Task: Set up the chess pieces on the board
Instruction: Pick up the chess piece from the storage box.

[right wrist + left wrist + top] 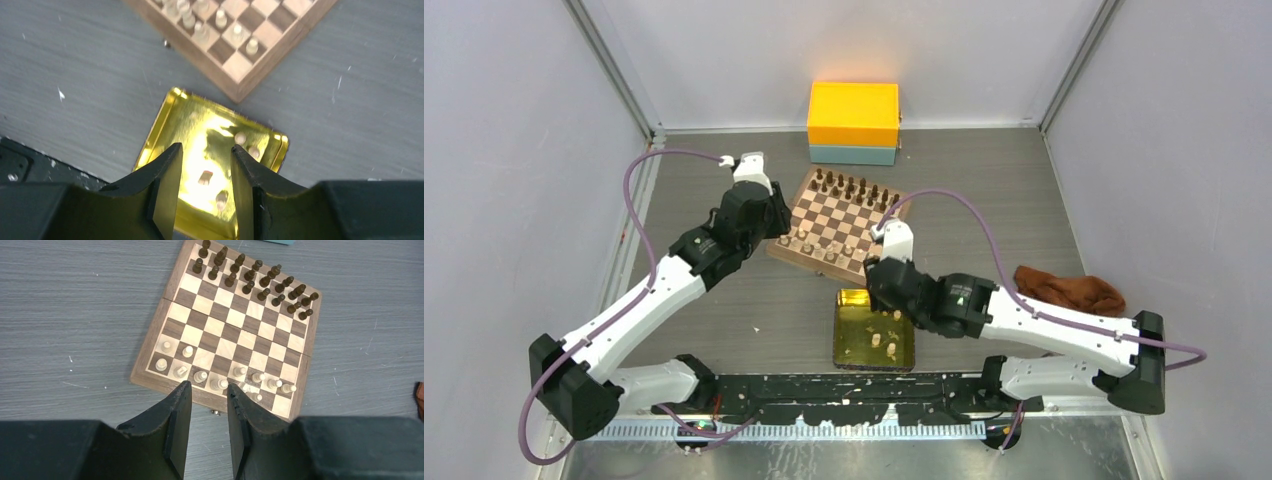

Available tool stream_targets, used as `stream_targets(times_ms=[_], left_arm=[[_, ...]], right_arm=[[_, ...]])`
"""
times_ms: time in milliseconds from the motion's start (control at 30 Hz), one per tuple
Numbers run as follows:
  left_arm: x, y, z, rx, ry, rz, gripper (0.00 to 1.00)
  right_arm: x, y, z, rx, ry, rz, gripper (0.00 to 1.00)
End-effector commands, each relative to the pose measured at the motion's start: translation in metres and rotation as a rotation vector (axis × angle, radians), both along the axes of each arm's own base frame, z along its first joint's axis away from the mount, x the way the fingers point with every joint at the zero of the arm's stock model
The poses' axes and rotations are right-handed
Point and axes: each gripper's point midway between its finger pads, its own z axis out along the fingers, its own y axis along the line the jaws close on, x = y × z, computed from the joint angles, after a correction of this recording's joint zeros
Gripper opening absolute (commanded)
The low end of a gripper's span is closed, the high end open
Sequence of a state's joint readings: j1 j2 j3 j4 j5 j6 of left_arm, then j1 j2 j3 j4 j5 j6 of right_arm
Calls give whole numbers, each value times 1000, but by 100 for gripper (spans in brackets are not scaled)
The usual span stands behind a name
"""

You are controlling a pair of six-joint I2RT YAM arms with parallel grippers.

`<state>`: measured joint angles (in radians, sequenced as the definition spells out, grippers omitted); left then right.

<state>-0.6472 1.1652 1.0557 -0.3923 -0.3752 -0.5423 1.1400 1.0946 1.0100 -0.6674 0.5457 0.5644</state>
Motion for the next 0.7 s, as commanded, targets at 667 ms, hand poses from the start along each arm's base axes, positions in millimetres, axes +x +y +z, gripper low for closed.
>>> stream_targets(times_ms=[667], left_arm=[[-4, -5, 21, -62, -105, 17, 34]], right_arm=[[-76, -6, -86, 107, 153, -205, 46]])
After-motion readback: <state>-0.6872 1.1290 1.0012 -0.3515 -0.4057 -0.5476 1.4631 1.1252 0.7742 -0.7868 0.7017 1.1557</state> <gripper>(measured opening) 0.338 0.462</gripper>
